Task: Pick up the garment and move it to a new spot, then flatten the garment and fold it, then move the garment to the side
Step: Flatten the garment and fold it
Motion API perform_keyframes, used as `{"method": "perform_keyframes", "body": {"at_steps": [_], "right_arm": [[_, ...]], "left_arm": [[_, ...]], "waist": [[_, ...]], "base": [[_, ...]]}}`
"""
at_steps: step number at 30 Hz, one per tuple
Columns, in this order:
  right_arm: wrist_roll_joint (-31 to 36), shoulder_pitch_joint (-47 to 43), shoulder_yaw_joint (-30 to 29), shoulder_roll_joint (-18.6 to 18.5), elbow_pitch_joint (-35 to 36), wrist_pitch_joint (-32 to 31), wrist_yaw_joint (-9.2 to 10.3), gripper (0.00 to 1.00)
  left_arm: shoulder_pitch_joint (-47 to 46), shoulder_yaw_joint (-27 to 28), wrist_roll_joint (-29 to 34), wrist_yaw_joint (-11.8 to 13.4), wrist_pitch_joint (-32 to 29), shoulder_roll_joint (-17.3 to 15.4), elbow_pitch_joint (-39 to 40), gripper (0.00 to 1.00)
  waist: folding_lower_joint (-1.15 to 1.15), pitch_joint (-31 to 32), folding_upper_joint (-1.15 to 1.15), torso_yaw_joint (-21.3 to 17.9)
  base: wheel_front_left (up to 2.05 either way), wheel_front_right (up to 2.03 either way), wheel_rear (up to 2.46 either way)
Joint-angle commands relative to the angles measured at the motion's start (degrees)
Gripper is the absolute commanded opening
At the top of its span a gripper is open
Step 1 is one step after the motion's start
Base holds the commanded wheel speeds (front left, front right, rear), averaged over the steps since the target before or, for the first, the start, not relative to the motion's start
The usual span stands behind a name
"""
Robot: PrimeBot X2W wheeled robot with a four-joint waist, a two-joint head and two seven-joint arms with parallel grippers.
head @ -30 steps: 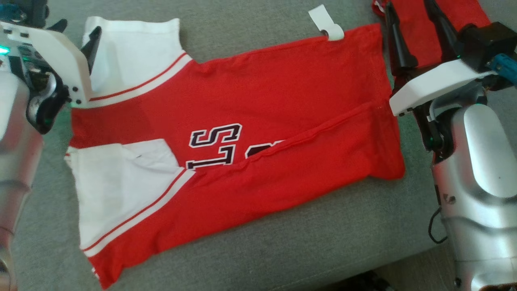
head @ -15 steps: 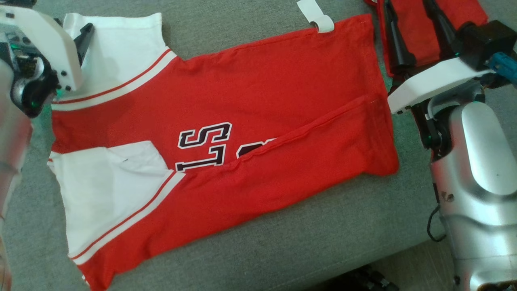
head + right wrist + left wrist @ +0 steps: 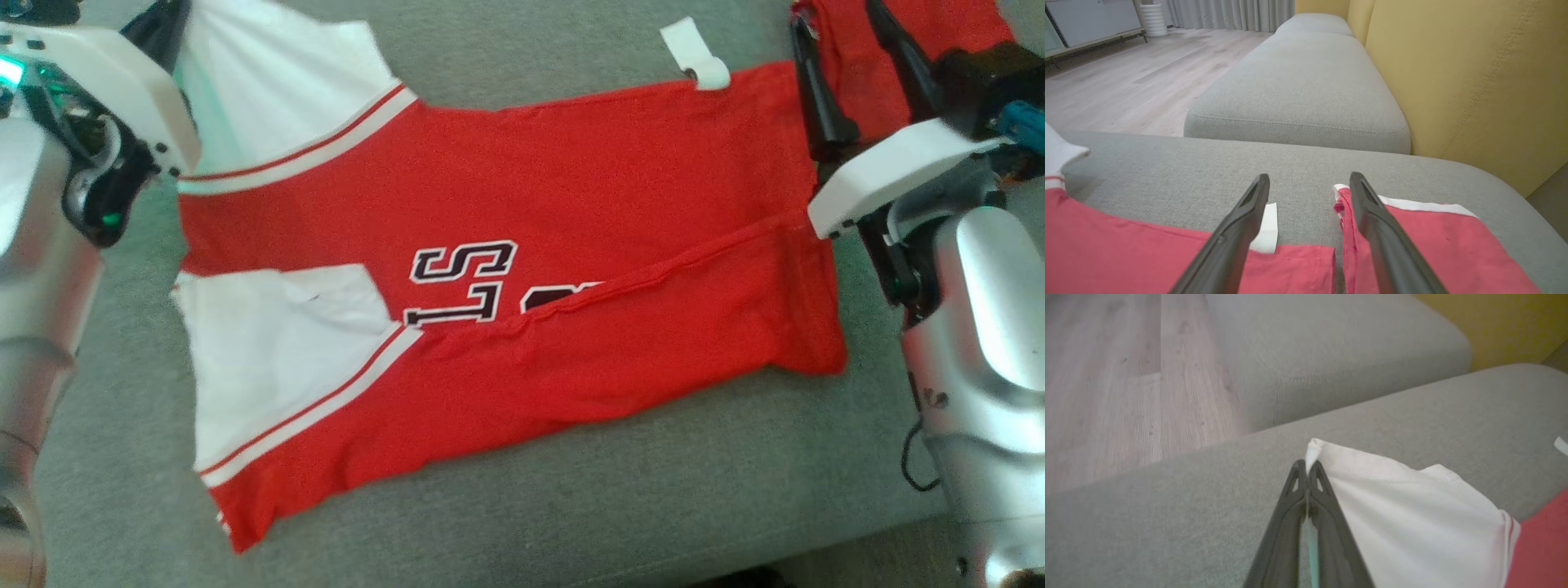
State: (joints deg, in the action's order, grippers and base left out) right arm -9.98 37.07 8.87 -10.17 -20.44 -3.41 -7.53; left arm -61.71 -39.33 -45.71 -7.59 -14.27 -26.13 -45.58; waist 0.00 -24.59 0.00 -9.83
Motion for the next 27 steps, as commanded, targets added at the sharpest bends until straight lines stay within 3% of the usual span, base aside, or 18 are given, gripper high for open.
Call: {"method": "perform_keyframes", "body": {"at_steps": [1,10,27], "right_arm": [[-1.0,1.2,1.4,-1.5,0.8,-0.8,0.04,1.0],[-4.7,2.0,3.6,-6.1,-6.4,-5.6,0.04,1.0],[-6.5,10.0,9.4,-12.0,-24.9,-12.4,0.04,1.0]], "left_arm": [[-1.1,1.8,0.7,0.1,3.3,-2.1,2.5,0.0],[3.1,-0.3,0.8,0.1,8.3,-2.7,7.9,0.0],[6.0,-3.1,0.6,0.7,7.3,-0.8,16.0,0.0]], "waist": [[0.0,2.2,0.0,2.6],[0.0,4.8,0.0,7.9],[0.0,2.7,0.0,15.0]], "base": [[0.0,0.0,0.0],[0.0,0.0,0.0],[0.0,0.0,0.0]]}}
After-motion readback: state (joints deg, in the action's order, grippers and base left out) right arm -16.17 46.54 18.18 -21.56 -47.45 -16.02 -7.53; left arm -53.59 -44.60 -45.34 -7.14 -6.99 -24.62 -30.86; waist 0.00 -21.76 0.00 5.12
